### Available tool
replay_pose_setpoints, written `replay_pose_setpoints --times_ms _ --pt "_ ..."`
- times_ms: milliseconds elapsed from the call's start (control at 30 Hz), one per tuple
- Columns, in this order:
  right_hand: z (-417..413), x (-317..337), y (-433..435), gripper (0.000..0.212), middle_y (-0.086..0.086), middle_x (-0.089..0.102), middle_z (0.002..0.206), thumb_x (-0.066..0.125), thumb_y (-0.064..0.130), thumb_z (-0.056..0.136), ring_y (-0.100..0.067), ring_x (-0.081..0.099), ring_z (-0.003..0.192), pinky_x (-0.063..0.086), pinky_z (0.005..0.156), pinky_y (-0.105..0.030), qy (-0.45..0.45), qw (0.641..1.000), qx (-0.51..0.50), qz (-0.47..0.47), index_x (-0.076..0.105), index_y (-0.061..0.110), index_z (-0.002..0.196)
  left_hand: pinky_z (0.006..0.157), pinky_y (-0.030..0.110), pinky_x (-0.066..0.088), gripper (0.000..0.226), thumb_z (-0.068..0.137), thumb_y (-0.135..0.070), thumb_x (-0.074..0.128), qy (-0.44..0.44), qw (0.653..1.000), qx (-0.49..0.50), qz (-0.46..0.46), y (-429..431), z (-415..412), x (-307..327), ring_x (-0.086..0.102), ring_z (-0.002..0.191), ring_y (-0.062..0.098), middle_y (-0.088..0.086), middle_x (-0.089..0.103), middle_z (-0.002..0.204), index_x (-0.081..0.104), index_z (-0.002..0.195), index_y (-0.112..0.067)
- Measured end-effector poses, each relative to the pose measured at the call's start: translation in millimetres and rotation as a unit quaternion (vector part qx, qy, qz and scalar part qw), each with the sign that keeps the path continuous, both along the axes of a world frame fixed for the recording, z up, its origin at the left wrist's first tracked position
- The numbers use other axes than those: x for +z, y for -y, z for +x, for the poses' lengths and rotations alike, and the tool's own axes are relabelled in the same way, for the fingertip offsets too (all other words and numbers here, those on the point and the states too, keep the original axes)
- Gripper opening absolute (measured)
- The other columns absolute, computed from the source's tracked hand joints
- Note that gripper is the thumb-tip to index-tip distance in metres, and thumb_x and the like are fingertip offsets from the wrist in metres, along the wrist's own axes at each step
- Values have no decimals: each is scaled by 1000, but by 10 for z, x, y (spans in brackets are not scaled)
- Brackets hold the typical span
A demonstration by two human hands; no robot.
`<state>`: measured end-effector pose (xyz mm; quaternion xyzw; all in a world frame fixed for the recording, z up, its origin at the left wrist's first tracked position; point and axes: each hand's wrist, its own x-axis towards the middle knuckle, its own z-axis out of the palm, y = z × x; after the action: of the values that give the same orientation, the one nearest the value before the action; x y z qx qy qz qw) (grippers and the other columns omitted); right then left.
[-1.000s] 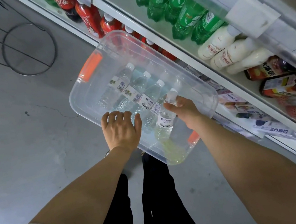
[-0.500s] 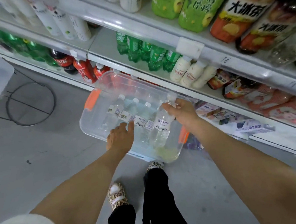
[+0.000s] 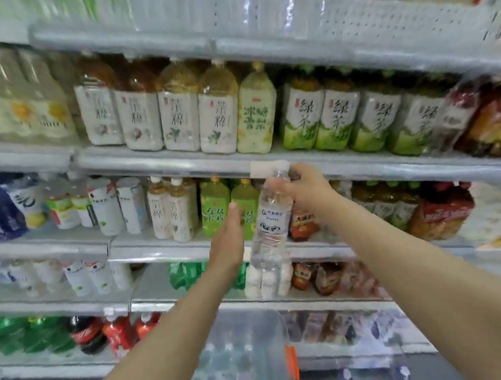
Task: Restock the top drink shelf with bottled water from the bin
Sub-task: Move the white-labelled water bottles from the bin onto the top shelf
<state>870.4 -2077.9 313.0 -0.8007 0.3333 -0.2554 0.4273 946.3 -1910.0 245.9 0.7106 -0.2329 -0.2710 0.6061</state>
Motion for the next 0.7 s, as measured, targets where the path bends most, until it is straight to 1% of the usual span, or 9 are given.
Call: replay_pose_setpoints --times_ms 67,133,200,233,300,400,467,567,700 --pt "-43 566 -21 34 10 69 102 85 49 78 -17 68 98 59 83 -41 44 999 -4 -15 67 32 100 116 52 29 106 60 -95 15 2 999 -9 -45 89 -10 443 46 135 25 1 54 144 60 134 -33" --pt "-93 1111 -52 49 -2 70 114 86 46 77 -25 68 104 59 90 -51 79 996 -12 -34 66 22 114 113 51 33 93 65 -95 17 10 994 -43 -96 169 -25 857 49 131 21 -5 56 140 62 126 -41" --pt "-150 1616 -48 45 -3 69 115 86 44 78 -28 68 105 58 90 -56 110 992 -10 -66 67 21 111 102 43 41 80 65 -99 18 30 987 -82 -136 221 -63 1256 53 122 11 -14 59 132 62 112 -51" --pt "-185 1854 -47 41 -2 70 114 85 45 78 -28 68 106 58 91 -55 124 989 -10 -84 68 22 108 96 39 41 82 59 -103 18 45 983 -96 -152 248 -81 1439 53 119 7 -17 58 129 61 110 -54" --pt "-241 2285 -28 43 -3 71 112 86 46 77 -27 68 105 57 93 -53 151 982 -19 -112 69 21 107 102 40 35 86 54 -106 17 86 974 -110 -181 325 -121 1766 50 125 7 -20 57 132 58 114 -59" --pt "-271 2806 74 30 -2 72 101 85 41 81 -24 71 90 62 82 -53 189 970 -12 -154 72 19 98 106 40 30 75 62 -101 15 135 959 -131 -211 492 -151 2194 43 133 6 -31 49 136 50 120 -69" --pt "-269 3096 182 18 6 69 90 84 38 82 -17 69 81 64 73 -45 210 961 -8 -182 69 27 85 111 40 27 90 63 -100 15 152 954 -137 -220 663 -123 2421 35 140 6 -29 39 148 37 141 -60" --pt "-227 3466 444 21 5 70 88 86 36 81 -19 72 82 65 67 -41 245 950 -11 -195 66 29 80 122 44 16 101 63 -101 14 189 941 -151 -237 951 -67 2713 23 142 0 -22 26 158 25 151 -51" --pt "-82 3785 880 23 0 71 97 86 37 80 -24 72 92 64 77 -48 274 938 -9 -210 65 28 85 111 31 15 81 82 -85 14 192 940 -148 -239 1400 66 3012 21 129 -5 -20 22 160 21 153 -48"
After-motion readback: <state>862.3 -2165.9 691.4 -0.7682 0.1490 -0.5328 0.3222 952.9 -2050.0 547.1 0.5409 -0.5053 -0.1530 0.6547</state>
